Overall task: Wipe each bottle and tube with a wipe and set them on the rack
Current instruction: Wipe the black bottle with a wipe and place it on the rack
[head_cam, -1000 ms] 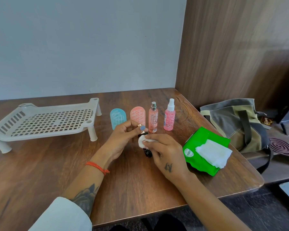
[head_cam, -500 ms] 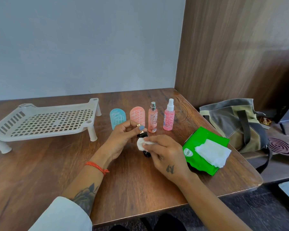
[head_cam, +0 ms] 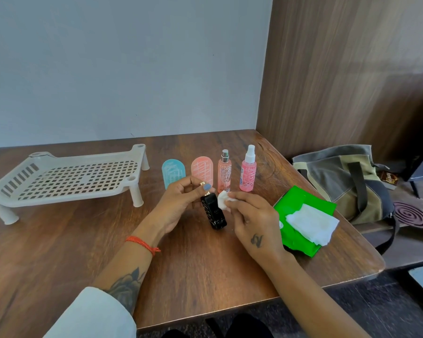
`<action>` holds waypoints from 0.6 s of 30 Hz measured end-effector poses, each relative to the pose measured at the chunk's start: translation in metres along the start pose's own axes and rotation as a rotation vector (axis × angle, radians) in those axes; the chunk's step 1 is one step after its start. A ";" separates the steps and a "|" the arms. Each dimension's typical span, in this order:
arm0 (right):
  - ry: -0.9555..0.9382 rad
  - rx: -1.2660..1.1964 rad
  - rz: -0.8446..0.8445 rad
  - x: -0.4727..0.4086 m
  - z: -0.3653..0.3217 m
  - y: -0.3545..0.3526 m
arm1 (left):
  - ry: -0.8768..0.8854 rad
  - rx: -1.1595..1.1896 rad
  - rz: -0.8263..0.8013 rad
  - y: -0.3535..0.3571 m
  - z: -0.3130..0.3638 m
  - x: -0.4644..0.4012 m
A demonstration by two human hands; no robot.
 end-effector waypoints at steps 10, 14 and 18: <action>-0.123 -0.017 -0.244 0.002 -0.015 0.012 | 0.005 -0.032 0.011 -0.001 0.002 0.001; -0.067 -0.015 -0.228 0.001 -0.011 0.010 | 0.010 -0.030 0.002 0.000 0.003 0.001; 0.030 0.043 -0.153 0.001 -0.001 0.006 | -0.011 -0.021 0.020 -0.001 0.002 0.001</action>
Point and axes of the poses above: each hand's wrist, its own x-axis away from the middle knuckle, its own y-axis out of the palm, z = x × y, the point moved 5 cm from there along -x, towards the middle knuckle, and after that the axes turned 7 degrees about -z, right-handed, at the moved point
